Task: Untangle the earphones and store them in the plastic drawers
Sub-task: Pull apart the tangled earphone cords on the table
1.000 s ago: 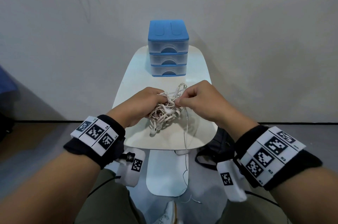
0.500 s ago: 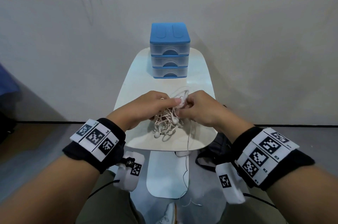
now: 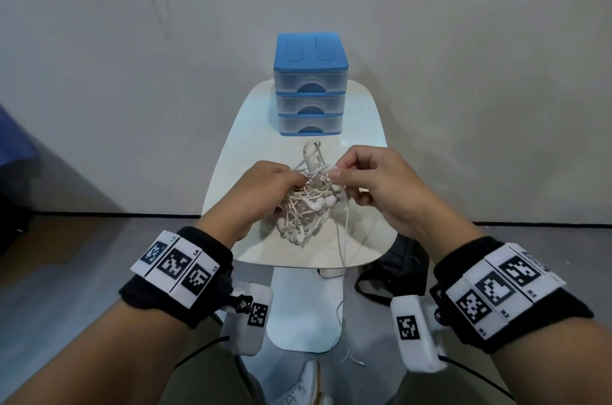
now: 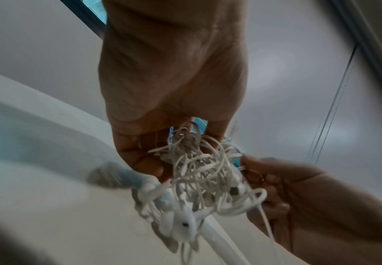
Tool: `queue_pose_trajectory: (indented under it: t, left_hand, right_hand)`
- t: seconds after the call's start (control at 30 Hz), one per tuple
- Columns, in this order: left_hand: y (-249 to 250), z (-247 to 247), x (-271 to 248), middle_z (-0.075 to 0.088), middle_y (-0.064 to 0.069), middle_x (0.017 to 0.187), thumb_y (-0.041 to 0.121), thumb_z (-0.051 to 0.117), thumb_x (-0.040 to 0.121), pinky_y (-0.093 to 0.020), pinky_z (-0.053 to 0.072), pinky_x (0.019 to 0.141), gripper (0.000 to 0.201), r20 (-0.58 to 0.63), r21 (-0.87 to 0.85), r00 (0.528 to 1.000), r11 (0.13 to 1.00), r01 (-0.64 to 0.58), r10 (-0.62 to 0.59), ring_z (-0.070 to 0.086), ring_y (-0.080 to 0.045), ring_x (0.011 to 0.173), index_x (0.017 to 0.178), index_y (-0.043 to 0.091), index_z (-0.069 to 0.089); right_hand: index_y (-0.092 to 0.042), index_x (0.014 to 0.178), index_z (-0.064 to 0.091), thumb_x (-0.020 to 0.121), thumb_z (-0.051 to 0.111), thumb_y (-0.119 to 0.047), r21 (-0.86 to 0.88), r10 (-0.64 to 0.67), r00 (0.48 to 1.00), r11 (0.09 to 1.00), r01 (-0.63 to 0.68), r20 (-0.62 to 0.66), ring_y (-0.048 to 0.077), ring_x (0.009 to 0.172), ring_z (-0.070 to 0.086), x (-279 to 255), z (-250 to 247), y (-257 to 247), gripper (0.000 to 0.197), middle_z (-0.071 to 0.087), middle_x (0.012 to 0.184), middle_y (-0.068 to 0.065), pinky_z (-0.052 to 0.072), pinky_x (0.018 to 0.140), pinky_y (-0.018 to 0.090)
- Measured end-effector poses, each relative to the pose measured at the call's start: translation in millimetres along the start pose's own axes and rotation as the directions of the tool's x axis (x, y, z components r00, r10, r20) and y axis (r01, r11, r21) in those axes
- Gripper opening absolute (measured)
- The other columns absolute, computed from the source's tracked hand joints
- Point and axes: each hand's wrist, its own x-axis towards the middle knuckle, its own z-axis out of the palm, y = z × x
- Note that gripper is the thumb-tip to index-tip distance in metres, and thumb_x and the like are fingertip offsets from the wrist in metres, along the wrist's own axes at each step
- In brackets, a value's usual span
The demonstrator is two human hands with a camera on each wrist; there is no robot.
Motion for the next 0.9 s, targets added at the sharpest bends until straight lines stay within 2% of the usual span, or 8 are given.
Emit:
queue_pose_trajectory:
  t: [0.13, 0.23, 0.33, 0.43, 0.53, 0.6, 0.73, 0.9]
  left_hand:
    - [3.2, -0.4, -1.5, 0.061, -0.004, 0.076, 0.016, 0.065, 0.092, -0.031, 0.045, 0.068, 0.016, -0.062, 0.054, 0.996, 0.996, -0.065, 0.068, 0.054, -0.020, 0.071, 0.076, 0.014, 0.061]
    - [10.0, 0.1, -9.3, 0.067, -0.006, 0.097, 0.008, 0.060, 0.092, -0.028, 0.048, 0.072, 0.020, -0.040, -0.002, 0.984, 0.985, -0.174, 0.174, 0.062, -0.014, 0.079, 0.104, 0.023, 0.064]
    - [16.0, -0.4, -18.5, 0.067, 0.000, 0.104, 0.027, 0.067, 0.089, -0.025, 0.054, 0.076, 0.036, 0.074, -0.033, 0.964, 0.967, -0.254, 0.255, 0.066, -0.009, 0.087, 0.123, 0.035, 0.059]
    - [14.7, 2.1, -19.9, 0.071, 0.008, 0.099, 0.037, 0.073, 0.094, -0.026, 0.055, 0.078, 0.021, 0.091, 0.138, 0.937, 0.927, -0.348, 0.338, 0.066, -0.008, 0.083, 0.113, 0.036, 0.065]
    - [12.0, 2.9, -16.9, 0.073, 0.010, 0.089, 0.036, 0.070, 0.097, -0.028, 0.050, 0.075, 0.010, 0.050, 0.132, 0.932, 0.922, -0.363, 0.360, 0.063, -0.005, 0.075, 0.099, 0.026, 0.072]
    - [12.2, 2.3, -16.8, 0.073, 0.012, 0.086, 0.033, 0.070, 0.097, -0.025, 0.046, 0.072, 0.009, 0.059, 0.122, 0.933, 0.925, -0.360, 0.355, 0.062, -0.003, 0.073, 0.096, 0.025, 0.073]
    - [11.2, 0.0, -16.7, 0.075, 0.004, 0.089, 0.027, 0.070, 0.096, -0.030, 0.050, 0.074, 0.005, 0.093, 0.158, 0.922, 0.909, -0.386, 0.375, 0.065, -0.012, 0.076, 0.094, 0.024, 0.074]
    - [8.7, -5.3, -14.3, 0.072, 0.008, 0.082, 0.023, 0.070, 0.096, -0.024, 0.044, 0.069, 0.005, 0.017, 0.154, 0.924, 0.912, -0.380, 0.382, 0.061, -0.005, 0.070, 0.094, 0.024, 0.074]
  right_hand:
    - [-0.012, 0.075, 0.061, 0.092, 0.065, -0.001, 0.228, 0.086, 0.992, 0.968, -0.105, 0.094, 0.013, 0.062, 0.048, -1.8, -2.2, -1.7, 0.021, 0.057, 0.064, -0.002, 0.040, 0.055, 0.019]
    - [-0.012, 0.079, 0.067, 0.092, 0.068, -0.004, 0.199, 0.062, 0.991, 0.976, -0.085, 0.118, 0.012, 0.064, 0.049, -0.6, -2.3, -2.6, 0.016, 0.060, 0.074, 0.002, 0.045, 0.058, 0.018]
    - [-0.014, 0.079, 0.070, 0.091, 0.070, -0.005, 0.151, 0.060, 0.991, 0.986, -0.077, 0.118, 0.010, 0.065, 0.051, 1.7, -4.1, -3.8, 0.016, 0.064, 0.078, 0.000, 0.042, 0.064, 0.022]
    - [-0.014, 0.075, 0.068, 0.087, 0.070, -0.003, 0.163, 0.078, 0.988, 0.982, -0.100, 0.131, 0.011, 0.064, 0.051, 2.4, -6.0, -4.9, 0.017, 0.063, 0.073, 0.000, 0.040, 0.066, 0.024]
    - [-0.015, 0.070, 0.066, 0.075, 0.067, -0.015, 0.211, 0.134, 0.977, 0.963, -0.167, 0.163, 0.011, 0.063, 0.048, 1.5, -6.8, -5.1, 0.006, 0.059, 0.074, 0.002, 0.037, 0.061, 0.024]
    - [-0.017, 0.069, 0.067, 0.081, 0.071, -0.022, 0.164, 0.164, 0.968, 0.967, -0.196, 0.191, 0.012, 0.064, 0.045, 0.1, -6.3, -3.6, 0.013, 0.058, 0.074, 0.000, 0.035, 0.061, 0.026]
    - [-0.008, 0.076, 0.061, 0.091, 0.074, -0.030, -0.122, 0.135, 0.963, 0.987, -0.108, 0.236, 0.016, 0.063, 0.044, -2.8, -3.7, -6.2, 0.031, 0.051, 0.071, 0.004, 0.031, 0.060, 0.028]
    - [-0.003, 0.082, 0.066, 0.091, 0.074, -0.018, -0.104, 0.028, 0.977, 0.995, -0.006, 0.212, 0.009, 0.060, 0.046, -7.6, -14.0, -8.2, 0.020, 0.061, 0.071, 0.002, 0.032, 0.061, 0.025]
